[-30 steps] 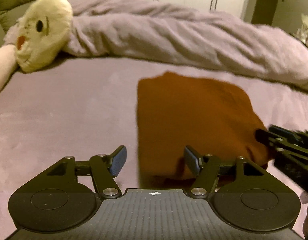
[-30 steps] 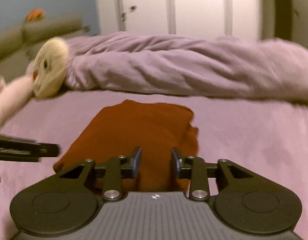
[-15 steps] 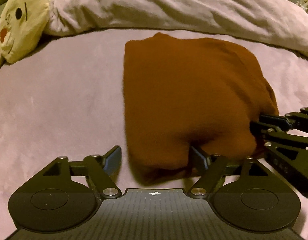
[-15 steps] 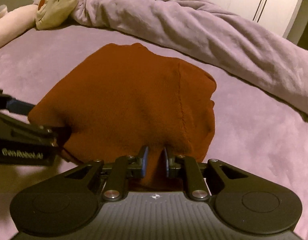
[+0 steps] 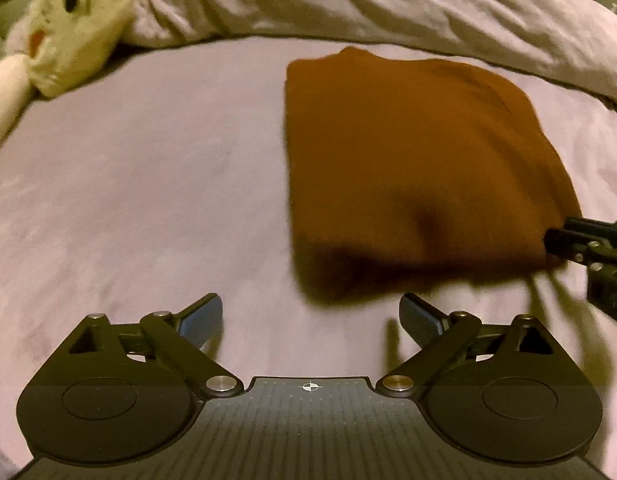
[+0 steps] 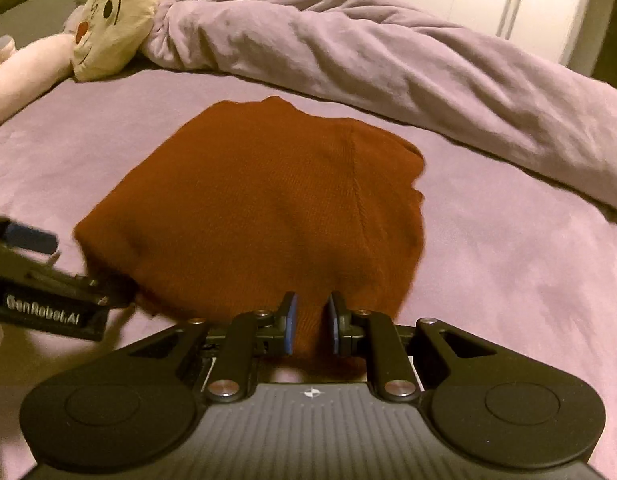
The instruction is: Fold small clothes
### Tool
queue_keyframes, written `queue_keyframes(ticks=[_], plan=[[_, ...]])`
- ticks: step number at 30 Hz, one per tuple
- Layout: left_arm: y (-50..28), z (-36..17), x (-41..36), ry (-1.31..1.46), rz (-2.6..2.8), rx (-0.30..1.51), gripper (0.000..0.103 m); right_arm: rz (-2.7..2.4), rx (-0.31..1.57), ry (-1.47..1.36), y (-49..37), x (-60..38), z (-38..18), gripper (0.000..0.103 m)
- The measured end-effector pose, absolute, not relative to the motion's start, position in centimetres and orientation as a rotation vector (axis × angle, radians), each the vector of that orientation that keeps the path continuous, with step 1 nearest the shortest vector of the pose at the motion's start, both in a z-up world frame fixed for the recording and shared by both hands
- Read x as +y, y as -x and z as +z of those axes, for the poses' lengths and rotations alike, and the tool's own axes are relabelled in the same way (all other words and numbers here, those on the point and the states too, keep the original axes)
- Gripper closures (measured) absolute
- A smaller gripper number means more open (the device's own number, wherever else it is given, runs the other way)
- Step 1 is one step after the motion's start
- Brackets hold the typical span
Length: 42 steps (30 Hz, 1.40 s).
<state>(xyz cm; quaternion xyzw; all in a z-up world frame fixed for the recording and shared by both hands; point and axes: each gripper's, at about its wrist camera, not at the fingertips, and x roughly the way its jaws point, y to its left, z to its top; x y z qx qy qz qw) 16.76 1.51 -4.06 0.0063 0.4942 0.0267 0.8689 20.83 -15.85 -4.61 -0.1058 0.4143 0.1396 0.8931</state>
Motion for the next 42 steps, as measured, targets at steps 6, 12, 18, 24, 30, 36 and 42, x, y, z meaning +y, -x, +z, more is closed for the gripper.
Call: queue_keyframes(ticks=[6,12,18,24,30,36,42], plan=[[-10.4,-2.0,3.2,0.145,0.082,1.012,0.002,0.255,0.969,0.121,-15.1,-17.6,-3.9,0.045],[-8.0,0.1,3.0,0.14,0.062,0.998,0.001,0.224,1.041,0.081,-10.9,-18.0,-3.5,0.004],[-7.7,2.2,1.7,0.062,0.064,0.964,0.001,0.152,1.116,0.056,-10.7,-17.0,-2.3,0.004],[-8.5,3.5,0.9,0.034,0.071,0.938,0.0,0.153,1.026,0.055,-10.1,-17.0,0.4,0.004],[-9.4,4.2,0.4,0.013,0.069,0.942,0.0,0.13,1.004,0.094,-11.0,-16.5,2.0,0.004],[-9.8,4.8,0.9,0.017,0.076,0.932,0.0,0.134,0.98,0.114,-11.6,-16.1,2.4,0.004],[-10.0,5.2,1.9,0.033,0.092,0.926,0.0,0.122,0.986,0.098,-12.0,-16.1,2.5,0.004]])
